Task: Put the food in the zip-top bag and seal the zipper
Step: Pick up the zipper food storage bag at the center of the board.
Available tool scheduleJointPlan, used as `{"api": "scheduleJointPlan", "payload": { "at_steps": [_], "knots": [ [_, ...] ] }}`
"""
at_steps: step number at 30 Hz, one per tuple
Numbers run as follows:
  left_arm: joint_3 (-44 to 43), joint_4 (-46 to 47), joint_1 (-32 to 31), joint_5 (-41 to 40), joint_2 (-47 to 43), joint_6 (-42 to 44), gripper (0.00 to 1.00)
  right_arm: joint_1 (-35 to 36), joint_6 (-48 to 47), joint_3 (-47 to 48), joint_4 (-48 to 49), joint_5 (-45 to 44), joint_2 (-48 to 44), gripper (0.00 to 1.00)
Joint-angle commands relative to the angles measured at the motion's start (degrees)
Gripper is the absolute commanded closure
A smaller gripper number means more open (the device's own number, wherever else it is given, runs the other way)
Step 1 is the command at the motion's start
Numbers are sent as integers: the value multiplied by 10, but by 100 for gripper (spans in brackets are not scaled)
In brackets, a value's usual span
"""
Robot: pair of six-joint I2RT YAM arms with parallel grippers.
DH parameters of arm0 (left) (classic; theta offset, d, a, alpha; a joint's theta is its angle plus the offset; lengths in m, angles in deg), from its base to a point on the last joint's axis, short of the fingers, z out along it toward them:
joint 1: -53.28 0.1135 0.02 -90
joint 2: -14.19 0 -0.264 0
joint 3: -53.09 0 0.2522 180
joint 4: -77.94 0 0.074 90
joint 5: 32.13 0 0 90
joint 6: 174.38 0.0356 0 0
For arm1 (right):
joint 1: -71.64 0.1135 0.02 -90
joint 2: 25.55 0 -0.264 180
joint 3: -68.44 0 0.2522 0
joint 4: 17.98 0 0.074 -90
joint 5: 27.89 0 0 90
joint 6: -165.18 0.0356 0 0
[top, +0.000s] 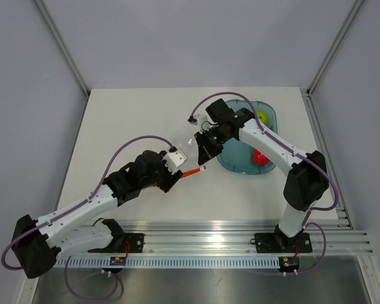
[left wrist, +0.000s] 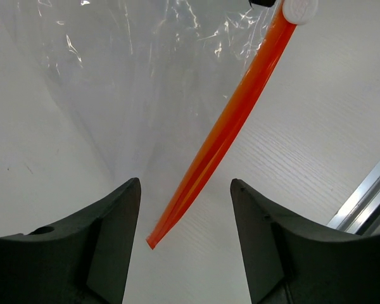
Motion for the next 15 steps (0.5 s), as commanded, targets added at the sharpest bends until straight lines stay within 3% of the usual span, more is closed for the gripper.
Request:
{"api": "scheduleJointPlan", "payload": {
  "at_steps": [1, 8, 15],
  "knots": [
    [4, 48, -6, -21, 6, 14, 38, -9, -15, 25, 1, 29, 11, 100],
    [5, 68, -9, -34, 42, 21, 43, -23, -30, 13, 1, 41, 7, 100],
    [8, 88, -14, -39, 66, 15, 36, -34, -40, 10, 4, 54, 7, 100]
  ]
}}
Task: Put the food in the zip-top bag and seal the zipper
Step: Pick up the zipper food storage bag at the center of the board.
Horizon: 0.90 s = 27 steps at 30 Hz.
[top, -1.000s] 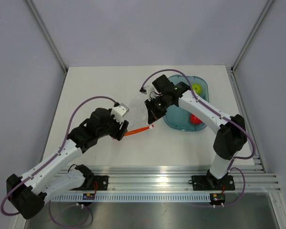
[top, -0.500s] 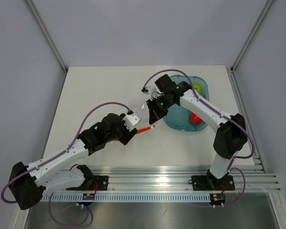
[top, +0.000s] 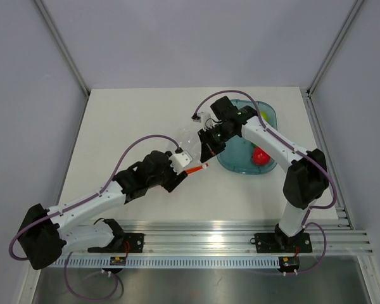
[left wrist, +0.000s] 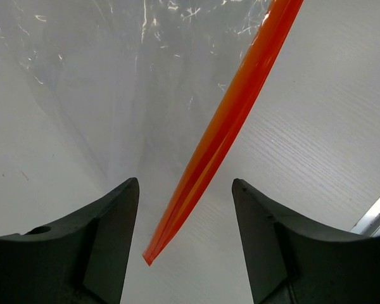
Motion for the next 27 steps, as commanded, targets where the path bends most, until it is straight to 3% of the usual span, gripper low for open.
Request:
{"api": "scheduleJointPlan", "payload": {
  "at_steps": [1, 10, 17, 26, 27],
  "knots": [
    [1, 47, -4, -33, 7, 4, 37, -4, -14, 8, 5, 26, -3, 100],
    [7, 54, -3, -49, -4, 25, 39, -5, -22, -3, 0, 26, -9, 100],
    [12, 95, -1, -73, 20, 24, 49, -5, -19, -2, -1, 31, -27, 100],
    [-4, 144, 7, -105, 51, 32, 52, -5, -12, -15, 16, 53, -29, 100],
    [-7, 144, 7, -115, 55, 33, 57, -6, -15, -14, 14, 55, -29, 100]
  ]
}}
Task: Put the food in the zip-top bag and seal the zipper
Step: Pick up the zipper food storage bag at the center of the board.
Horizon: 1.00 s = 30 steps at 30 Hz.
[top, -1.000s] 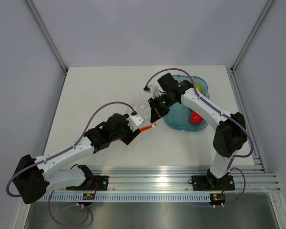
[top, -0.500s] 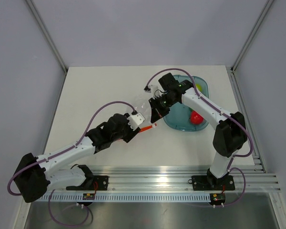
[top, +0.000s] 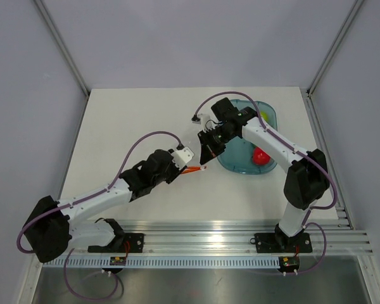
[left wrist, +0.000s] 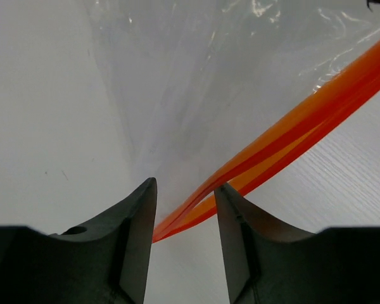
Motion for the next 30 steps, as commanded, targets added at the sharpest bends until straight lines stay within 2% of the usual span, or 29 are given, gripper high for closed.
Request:
{"api": "scheduleJointPlan", "payload": {
  "at_steps": [1, 2, 3, 5, 6, 8, 9, 10, 11, 12, 13, 15, 16, 18, 19, 23, 26, 30],
  "knots": [
    [-23, 63, 4, -40, 18, 12, 59, -3, -6, 1, 11, 26, -24, 100],
    [-25, 65, 6, -47, 23, 12, 63, -3, -8, 0, 10, 26, -24, 100],
    [-26, 68, 8, -57, 29, 12, 75, -4, -9, 0, 9, 27, -25, 100],
    [-33, 69, 13, -68, 41, 2, 88, -7, -13, -1, 9, 32, -27, 100],
    [-39, 65, 15, -73, 44, 0, 100, -9, -12, -2, 12, 26, -28, 100],
    [-61, 36, 18, -71, 49, -16, 100, -19, 13, -9, 31, 4, -34, 98],
    [-71, 25, 18, -72, 50, -29, 100, -24, 23, -10, 53, -4, -43, 82],
    [-86, -19, 28, -90, 51, -90, 100, -31, 53, -13, 68, -43, -49, 48],
    [-111, -55, 38, -91, 60, -127, 100, -38, 82, -14, 85, -58, -63, 26],
    [-165, -95, 51, -63, 69, -166, 100, -38, 101, -14, 116, -89, -70, 12],
    [-197, -171, 72, -42, 79, -215, 100, -38, 152, -23, 139, -98, -80, 3],
    [-262, -231, 78, -14, 109, -246, 100, -38, 218, -49, 225, -148, -118, 1],
    [-278, -266, 78, -7, 117, -272, 100, -38, 288, -81, 250, -178, -135, 1],
    [-300, -289, 78, 0, 126, -305, 100, -38, 323, -104, 282, -216, -175, 1],
    [-315, -298, 78, 31, 130, -327, 100, -38, 342, -117, 285, -239, -186, 0],
    [-339, -309, 78, 2, 127, -379, 100, -16, 358, -157, 290, -281, -237, 1],
    [-390, -358, 80, 11, 160, -399, 100, 27, 367, -181, 277, -333, -250, 0],
    [-413, -381, 80, 37, 184, -407, 100, 64, 385, -198, 319, -344, -233, 1]
  ]
}}
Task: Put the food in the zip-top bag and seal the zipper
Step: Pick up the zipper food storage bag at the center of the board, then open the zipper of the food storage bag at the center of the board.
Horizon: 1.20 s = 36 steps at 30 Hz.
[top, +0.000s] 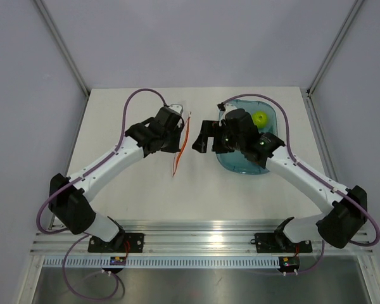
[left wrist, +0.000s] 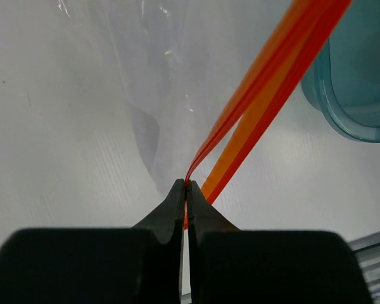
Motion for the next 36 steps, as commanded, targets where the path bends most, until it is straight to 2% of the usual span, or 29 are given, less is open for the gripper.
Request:
{"api": "scheduleJointPlan", "payload": {
  "at_steps": [1, 10, 14, 16, 17, 22, 24, 25, 27, 32, 36],
  "knots": [
    [-25, -28, 1, 38, 9, -36, 100, 34, 33, 8, 38, -49, 25, 2],
    [-33, -29, 3, 58, -8, -37, 100, 48, 47, 83, 34, -24, 110, 7],
    [-37, -28, 4, 69, -12, -44, 100, 48, 60, 92, 46, -25, 149, 12],
    [-37, -24, 8, 77, -19, -51, 100, 48, 75, 80, 55, -48, 165, 25],
    [-38, -23, 11, 79, -22, -54, 100, 48, 77, 77, 64, -51, 170, 35],
    [-58, -40, 40, 94, -34, -69, 100, 50, 86, 33, 110, -56, 163, 51],
    [-70, -70, 45, 92, -34, -73, 100, 50, 80, 27, 138, -55, 159, 64],
    [-75, -81, 45, 91, -36, -71, 100, 50, 78, 34, 139, -56, 160, 84],
    [-76, -109, 45, 69, -60, -55, 100, 49, 62, 68, 123, -49, 168, 100],
    [-130, -237, 56, -21, -99, -8, 100, 47, 16, 146, 60, 33, 198, 100],
    [-214, -330, 58, -32, -84, -2, 100, 36, 26, 192, 50, 126, 212, 100]
  ]
}}
